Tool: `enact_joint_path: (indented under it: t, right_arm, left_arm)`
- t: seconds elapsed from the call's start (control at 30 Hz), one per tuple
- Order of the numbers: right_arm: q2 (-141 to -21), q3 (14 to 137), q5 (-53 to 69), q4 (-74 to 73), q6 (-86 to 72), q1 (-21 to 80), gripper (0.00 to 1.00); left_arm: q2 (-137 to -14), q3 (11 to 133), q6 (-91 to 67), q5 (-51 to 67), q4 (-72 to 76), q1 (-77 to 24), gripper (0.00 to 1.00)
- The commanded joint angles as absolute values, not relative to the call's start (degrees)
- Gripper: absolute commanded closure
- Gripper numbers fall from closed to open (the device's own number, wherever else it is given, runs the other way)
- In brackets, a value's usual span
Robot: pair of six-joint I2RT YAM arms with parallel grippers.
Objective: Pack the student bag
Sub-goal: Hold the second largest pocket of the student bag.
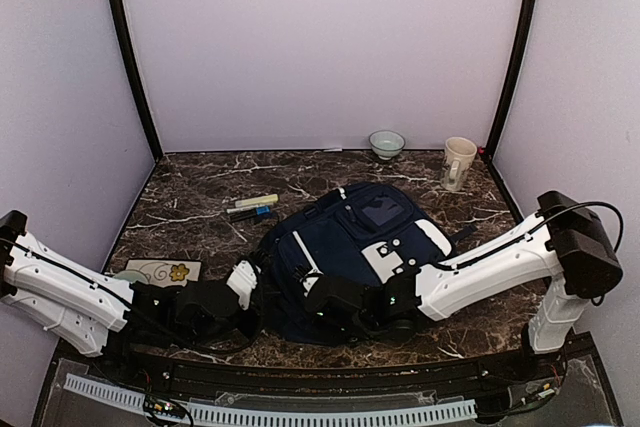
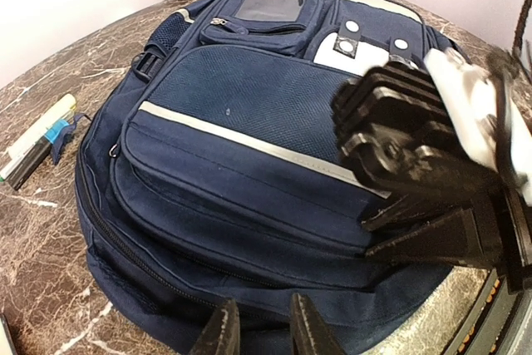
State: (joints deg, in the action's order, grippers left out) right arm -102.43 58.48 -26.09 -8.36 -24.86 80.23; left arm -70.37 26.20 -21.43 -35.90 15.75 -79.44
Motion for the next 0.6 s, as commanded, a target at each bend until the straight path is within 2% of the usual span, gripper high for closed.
enact_joint_path:
  t: [0.0, 0.1, 0.57]
  right_arm:
    - [-102.84, 58.45, -28.18, -10.81, -26.37, 77.75, 0.87]
    - [-101.17, 59.63, -29.2, -10.78, -26.21, 77.28, 1.0]
    - [-91.76, 60.25, -30.58, -9.18, -25.26, 73.99, 1.0]
  left_arm:
    - [-69.0, 25.43, -18.31, -33.57, 18.93, -79.46, 0.77]
    - [-69.32, 26.56, -17.44, -32.27, 19.35, -79.49, 0.78]
    - [-75.92, 29.34, -11.24, -29.22, 29.1, -79.58, 0.76]
